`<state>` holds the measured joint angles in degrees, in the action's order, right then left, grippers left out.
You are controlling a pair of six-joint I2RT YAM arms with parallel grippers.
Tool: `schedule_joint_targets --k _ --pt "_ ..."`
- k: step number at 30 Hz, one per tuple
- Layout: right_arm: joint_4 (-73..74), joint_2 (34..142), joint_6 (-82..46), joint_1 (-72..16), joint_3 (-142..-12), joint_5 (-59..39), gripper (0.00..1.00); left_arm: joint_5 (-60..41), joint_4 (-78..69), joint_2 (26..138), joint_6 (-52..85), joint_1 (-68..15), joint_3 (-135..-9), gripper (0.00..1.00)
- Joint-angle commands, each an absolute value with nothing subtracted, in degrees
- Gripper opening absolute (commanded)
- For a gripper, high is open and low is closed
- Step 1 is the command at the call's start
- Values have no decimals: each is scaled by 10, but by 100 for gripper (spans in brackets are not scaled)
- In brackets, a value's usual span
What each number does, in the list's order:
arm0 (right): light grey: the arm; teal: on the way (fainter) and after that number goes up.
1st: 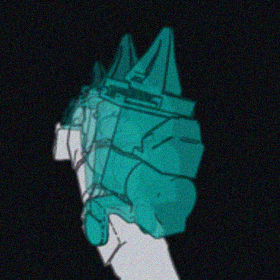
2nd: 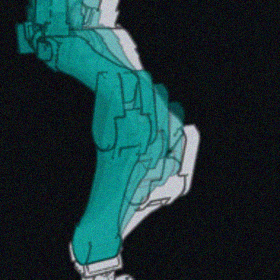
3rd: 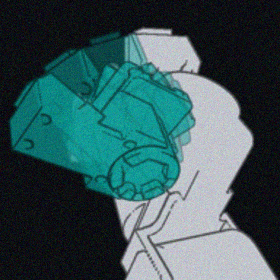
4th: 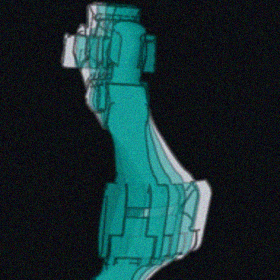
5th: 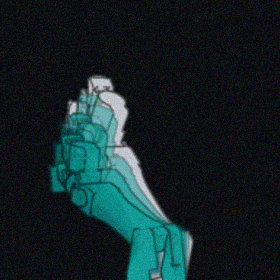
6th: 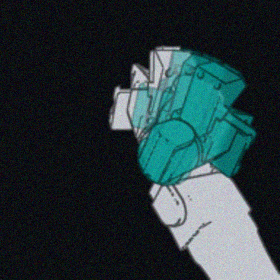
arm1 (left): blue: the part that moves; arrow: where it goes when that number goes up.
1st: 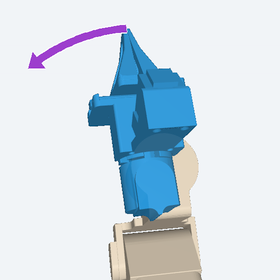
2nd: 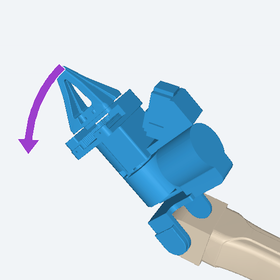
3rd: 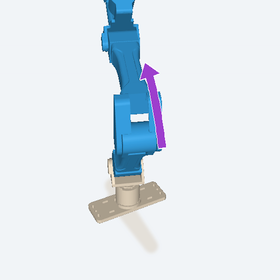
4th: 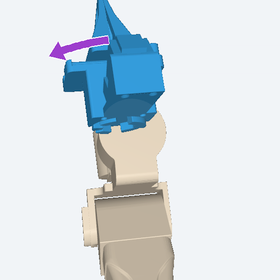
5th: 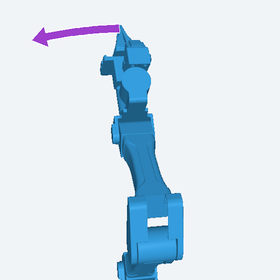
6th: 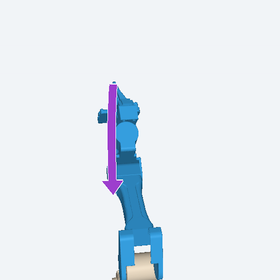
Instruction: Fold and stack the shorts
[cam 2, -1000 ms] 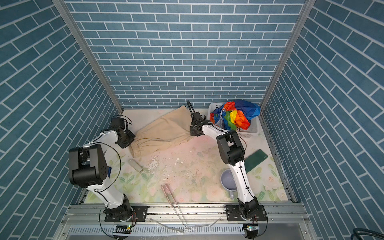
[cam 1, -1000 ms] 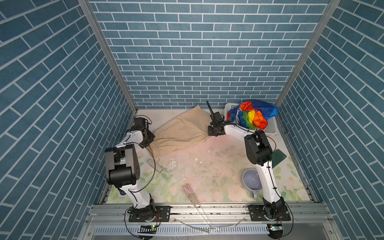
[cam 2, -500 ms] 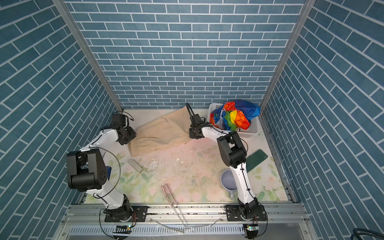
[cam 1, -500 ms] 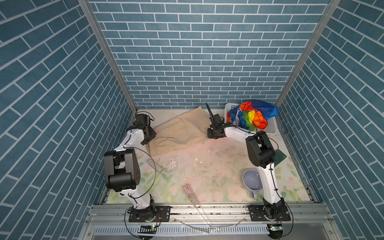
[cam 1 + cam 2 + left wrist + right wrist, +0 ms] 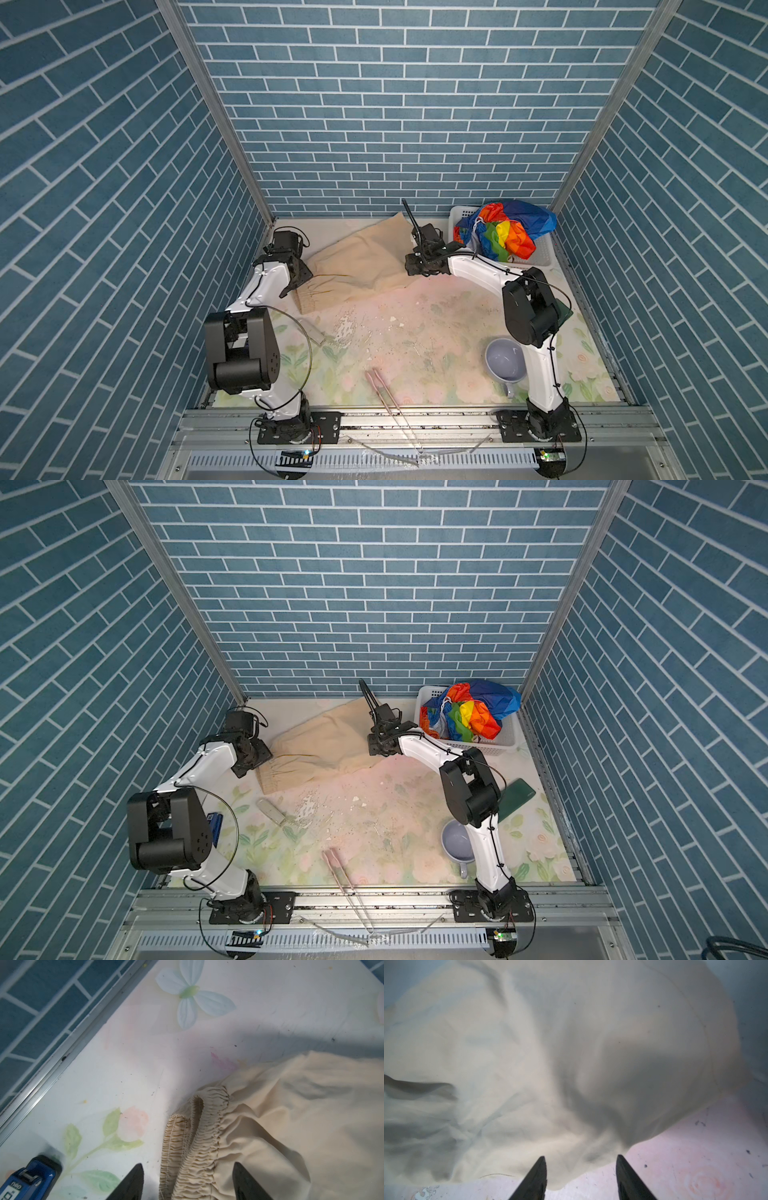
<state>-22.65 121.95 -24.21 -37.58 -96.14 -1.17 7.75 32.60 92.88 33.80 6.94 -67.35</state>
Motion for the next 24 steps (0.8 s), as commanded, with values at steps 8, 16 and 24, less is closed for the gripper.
schedule_joint_targets --k 8,16,24 --pt "-201 1185 -258 -334 -892 -47 54 8 185 1005 341 91 -686 66" --pt "-204 1208 -276 -334 -925 -82 53 -1 198 1014 332 88 -672 18" --pt "-204 1210 -287 -348 -942 -86 51 17 244 935 310 8 -684 0"
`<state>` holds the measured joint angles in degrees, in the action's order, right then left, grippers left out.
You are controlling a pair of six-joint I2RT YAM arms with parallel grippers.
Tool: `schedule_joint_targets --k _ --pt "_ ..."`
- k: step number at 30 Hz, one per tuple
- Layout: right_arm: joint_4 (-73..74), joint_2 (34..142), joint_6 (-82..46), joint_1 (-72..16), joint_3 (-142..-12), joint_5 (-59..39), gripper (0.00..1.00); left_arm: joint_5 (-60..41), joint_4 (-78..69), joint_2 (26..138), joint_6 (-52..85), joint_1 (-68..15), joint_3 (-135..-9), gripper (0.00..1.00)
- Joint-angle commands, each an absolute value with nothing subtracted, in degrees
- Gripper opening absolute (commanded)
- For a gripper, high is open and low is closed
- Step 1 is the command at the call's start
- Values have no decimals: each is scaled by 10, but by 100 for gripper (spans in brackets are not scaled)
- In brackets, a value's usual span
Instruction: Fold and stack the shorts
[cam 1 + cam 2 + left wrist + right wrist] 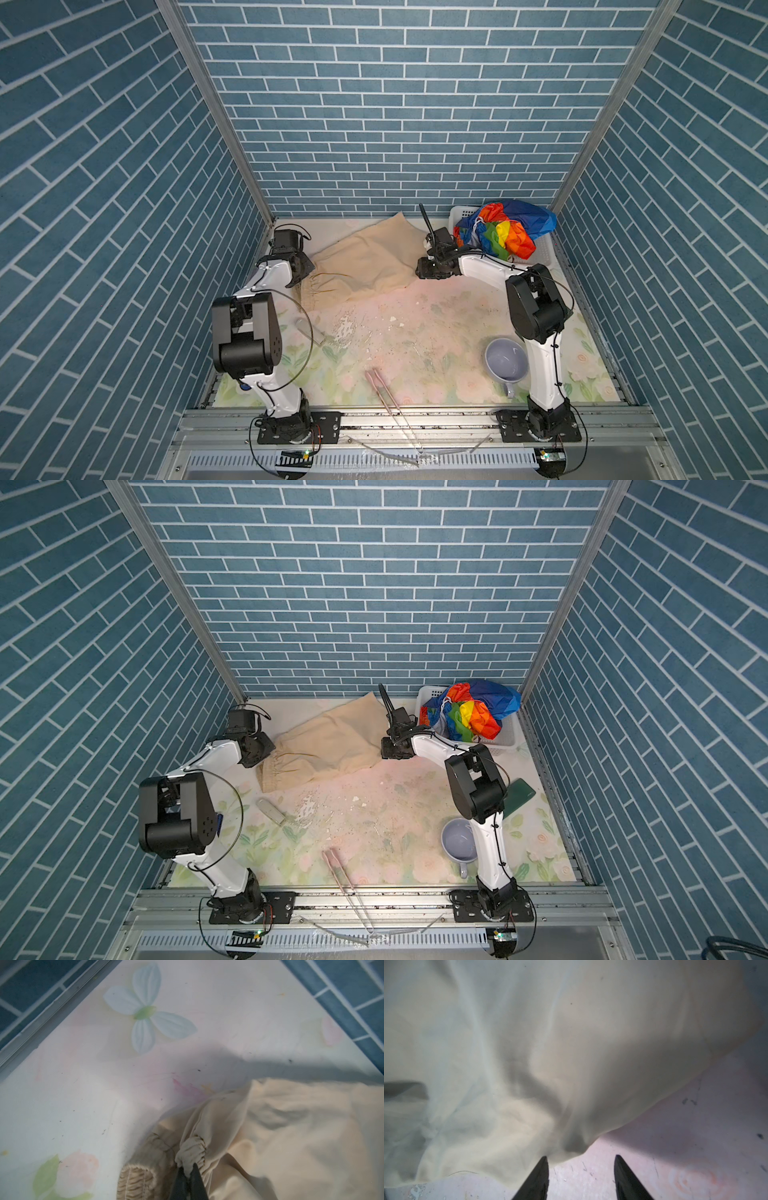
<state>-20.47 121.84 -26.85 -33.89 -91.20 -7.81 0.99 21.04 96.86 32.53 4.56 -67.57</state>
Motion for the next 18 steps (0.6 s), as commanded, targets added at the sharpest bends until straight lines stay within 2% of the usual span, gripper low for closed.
schedule_joint_targets --k 1,8,15,18 --pt "-205 1210 -289 -349 -943 -85 51 20 251 927 309 -4 -682 0" --pt "-201 1212 -296 -368 -967 -105 52 38 296 862 315 -60 -631 0" --pt "-152 1240 -342 -384 -1026 -191 54 46 316 826 330 -66 -540 0" --pt "-159 1252 -342 -398 -1061 -203 54 93 343 807 341 -65 -519 0"
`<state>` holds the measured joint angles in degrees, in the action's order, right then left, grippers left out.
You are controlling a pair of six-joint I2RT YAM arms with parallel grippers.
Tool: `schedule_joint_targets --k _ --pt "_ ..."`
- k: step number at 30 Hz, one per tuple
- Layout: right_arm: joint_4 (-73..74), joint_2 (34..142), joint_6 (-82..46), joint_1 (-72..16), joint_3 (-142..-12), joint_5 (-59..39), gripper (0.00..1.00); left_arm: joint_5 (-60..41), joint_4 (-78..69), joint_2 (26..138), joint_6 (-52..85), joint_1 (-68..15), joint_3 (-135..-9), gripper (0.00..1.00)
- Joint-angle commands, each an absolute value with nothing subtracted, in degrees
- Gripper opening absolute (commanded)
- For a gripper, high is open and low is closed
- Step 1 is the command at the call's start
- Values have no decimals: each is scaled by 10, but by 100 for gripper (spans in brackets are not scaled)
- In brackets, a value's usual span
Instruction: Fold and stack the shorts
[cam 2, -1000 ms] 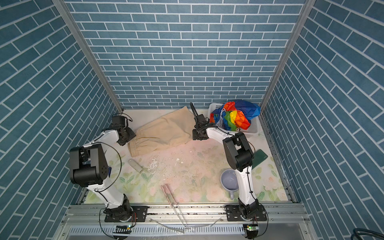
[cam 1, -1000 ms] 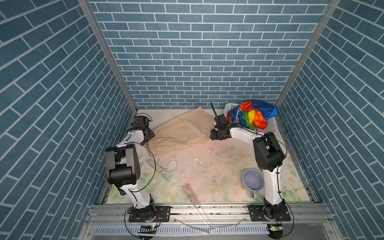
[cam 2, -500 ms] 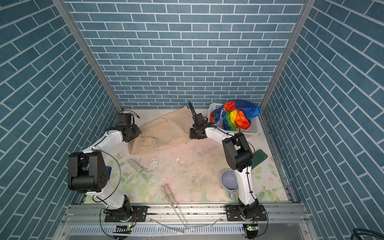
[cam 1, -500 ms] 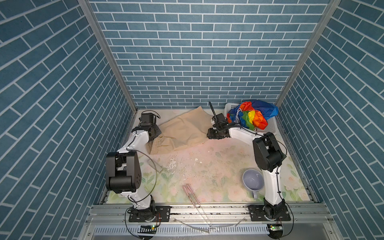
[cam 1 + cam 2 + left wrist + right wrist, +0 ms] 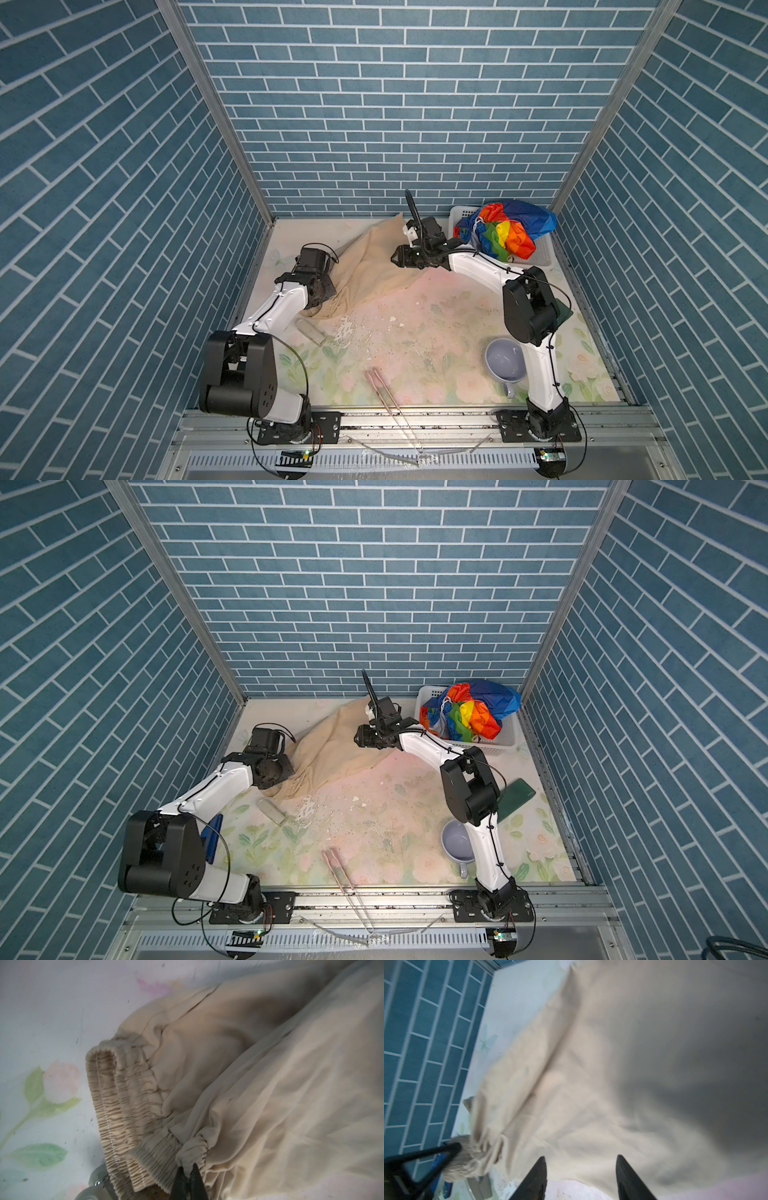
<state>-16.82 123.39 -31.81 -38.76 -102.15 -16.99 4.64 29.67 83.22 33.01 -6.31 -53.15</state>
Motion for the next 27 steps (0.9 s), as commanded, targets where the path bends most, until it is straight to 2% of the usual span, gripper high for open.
schedule_joint_targets --k 1,5,10,22,24,27 --pt "-162 1269 -339 -404 -1071 -206 54 107 346 801 342 -64 -515 0" --pt "-177 1297 -332 -426 -1105 -209 54 118 337 801 347 -47 -532 0" --pt "-171 1302 -339 -429 -1086 -211 54 116 325 847 357 -18 -581 0" --pt "-144 1263 -323 -424 -1009 -192 54 77 252 920 377 130 -565 0" --pt "-138 1263 -323 -423 -1002 -195 54 76 245 939 374 136 -569 8" --pt "-134 1263 -323 -422 -993 -196 54 87 242 965 368 138 -574 27"
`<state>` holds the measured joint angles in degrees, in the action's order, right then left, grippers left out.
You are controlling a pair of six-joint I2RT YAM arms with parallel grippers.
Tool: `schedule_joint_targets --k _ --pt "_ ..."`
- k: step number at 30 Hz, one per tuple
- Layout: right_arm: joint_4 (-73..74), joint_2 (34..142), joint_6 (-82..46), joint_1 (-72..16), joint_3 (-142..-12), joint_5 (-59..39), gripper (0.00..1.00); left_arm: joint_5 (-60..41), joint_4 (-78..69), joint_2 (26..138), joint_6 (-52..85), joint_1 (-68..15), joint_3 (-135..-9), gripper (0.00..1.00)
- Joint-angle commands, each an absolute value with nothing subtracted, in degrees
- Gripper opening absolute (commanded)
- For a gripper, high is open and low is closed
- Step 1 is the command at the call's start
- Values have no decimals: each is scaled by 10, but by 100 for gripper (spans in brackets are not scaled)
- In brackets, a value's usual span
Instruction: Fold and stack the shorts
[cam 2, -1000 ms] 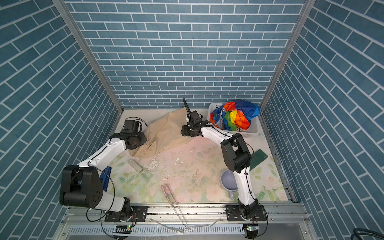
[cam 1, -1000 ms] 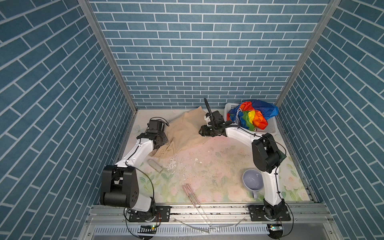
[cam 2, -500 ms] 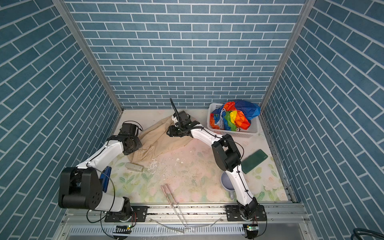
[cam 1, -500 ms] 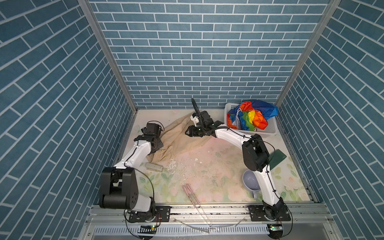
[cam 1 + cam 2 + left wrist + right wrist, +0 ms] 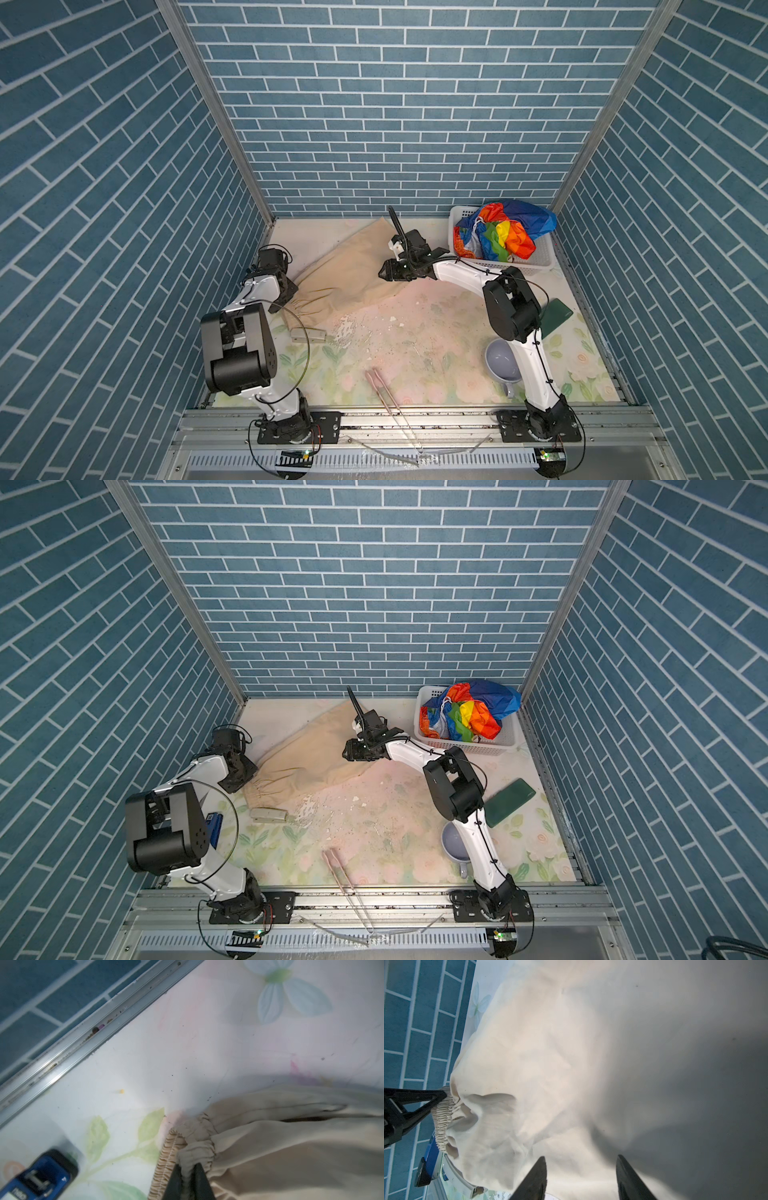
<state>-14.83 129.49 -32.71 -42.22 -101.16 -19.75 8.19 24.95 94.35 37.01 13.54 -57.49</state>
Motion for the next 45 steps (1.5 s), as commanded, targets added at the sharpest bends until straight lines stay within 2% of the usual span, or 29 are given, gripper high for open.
schedule_joint_targets --k 1,3,5,19,25,31,39,41,45 --pt "-133 1262 -323 -421 -989 -195 54 90 242 973 367 137 -575 33" --pt "-131 1261 -323 -417 -980 -188 55 96 246 986 367 138 -577 42" --pt "-130 1260 -329 -409 -972 -176 56 96 244 991 366 137 -576 48" --pt "-149 1276 -359 -334 -936 -113 56 78 229 1010 357 125 -585 46" --pt "-142 1260 -365 -332 -881 -85 56 95 258 1067 335 50 -671 46" --pt "-101 1187 -386 -316 -800 -54 56 95 280 1131 309 -7 -765 46" --pt "-149 1160 -253 -376 -896 -18 56 136 344 1088 311 13 -794 47" --pt "-157 1158 -180 -412 -928 15 59 128 361 1049 321 32 -784 51" --pt "-110 1164 -46 -479 -955 34 67 96 352 953 341 64 -730 66"
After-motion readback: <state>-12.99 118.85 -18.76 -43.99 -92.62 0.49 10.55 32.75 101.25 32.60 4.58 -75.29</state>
